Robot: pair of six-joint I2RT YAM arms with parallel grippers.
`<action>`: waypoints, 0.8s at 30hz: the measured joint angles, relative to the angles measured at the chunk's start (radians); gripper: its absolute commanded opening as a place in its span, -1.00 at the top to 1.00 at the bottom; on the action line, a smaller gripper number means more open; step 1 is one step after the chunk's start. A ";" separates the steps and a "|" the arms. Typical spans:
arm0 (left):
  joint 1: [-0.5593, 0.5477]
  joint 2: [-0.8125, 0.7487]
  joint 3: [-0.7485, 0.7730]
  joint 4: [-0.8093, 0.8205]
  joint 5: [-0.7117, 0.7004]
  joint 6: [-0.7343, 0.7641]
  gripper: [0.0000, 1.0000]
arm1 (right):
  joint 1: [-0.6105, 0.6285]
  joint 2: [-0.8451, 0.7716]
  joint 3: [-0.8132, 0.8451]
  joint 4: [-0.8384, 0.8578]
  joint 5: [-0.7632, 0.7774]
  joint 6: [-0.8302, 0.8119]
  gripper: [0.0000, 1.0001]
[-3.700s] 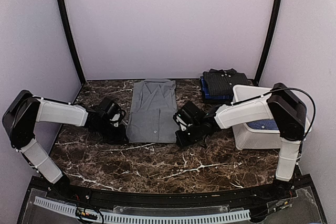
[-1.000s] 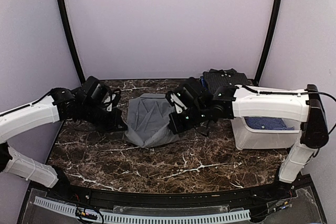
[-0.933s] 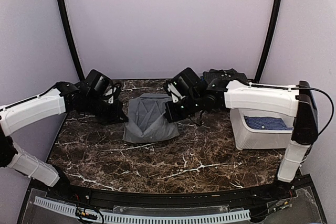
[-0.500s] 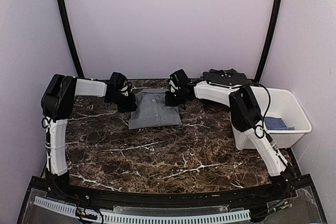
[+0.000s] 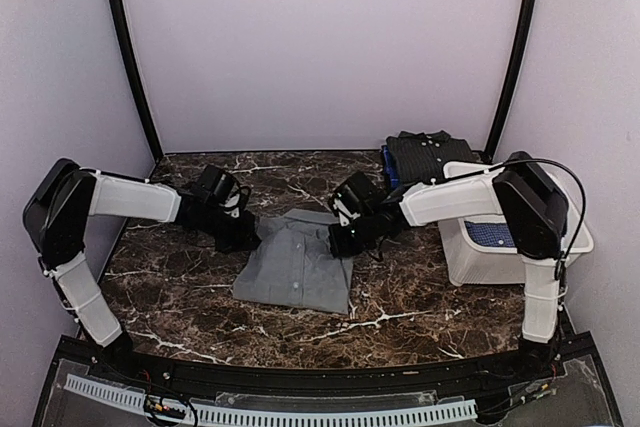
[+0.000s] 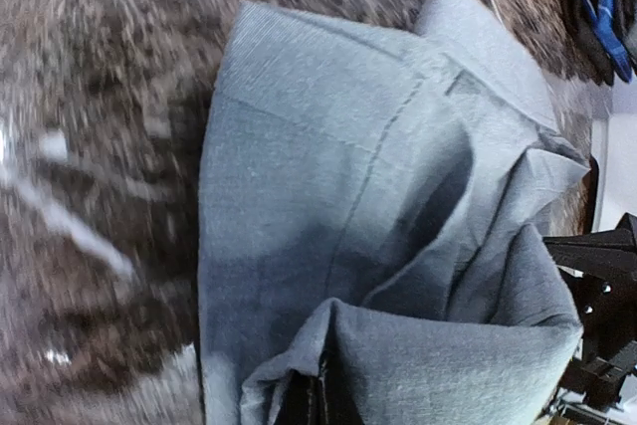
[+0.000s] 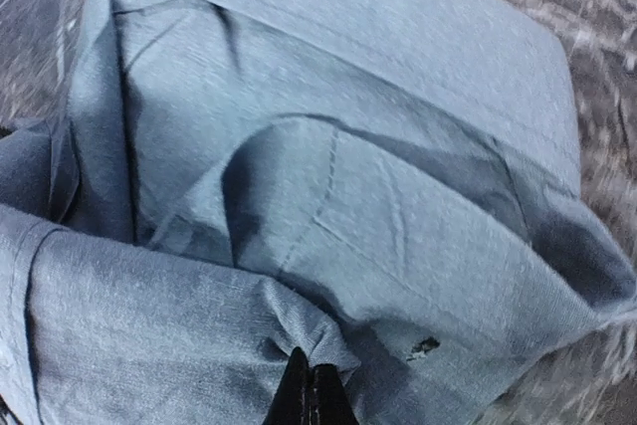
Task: Fold and stack the long sleeve shirts
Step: Fold the 2/3-rectangle-folded shirt at the center of the board.
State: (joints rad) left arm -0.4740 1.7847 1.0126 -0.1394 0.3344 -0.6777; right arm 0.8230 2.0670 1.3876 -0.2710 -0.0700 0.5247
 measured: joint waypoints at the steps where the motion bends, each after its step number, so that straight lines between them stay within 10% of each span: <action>1: -0.018 -0.061 -0.040 -0.012 -0.006 -0.010 1.00 | 0.023 -0.043 -0.048 0.000 0.003 0.011 1.00; 8: -0.041 -0.293 -0.086 -0.043 -0.045 -0.037 1.00 | 0.060 -0.230 -0.143 -0.005 0.072 0.051 1.00; 24: -0.040 -0.280 0.077 -0.128 -0.069 -0.003 1.00 | 0.060 -0.310 -0.105 -0.059 0.164 0.054 1.00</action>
State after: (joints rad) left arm -0.5144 1.5047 1.0897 -0.2676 0.2657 -0.6811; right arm 0.8829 1.7573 1.2831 -0.3302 0.0940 0.5789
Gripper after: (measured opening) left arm 0.004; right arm 0.004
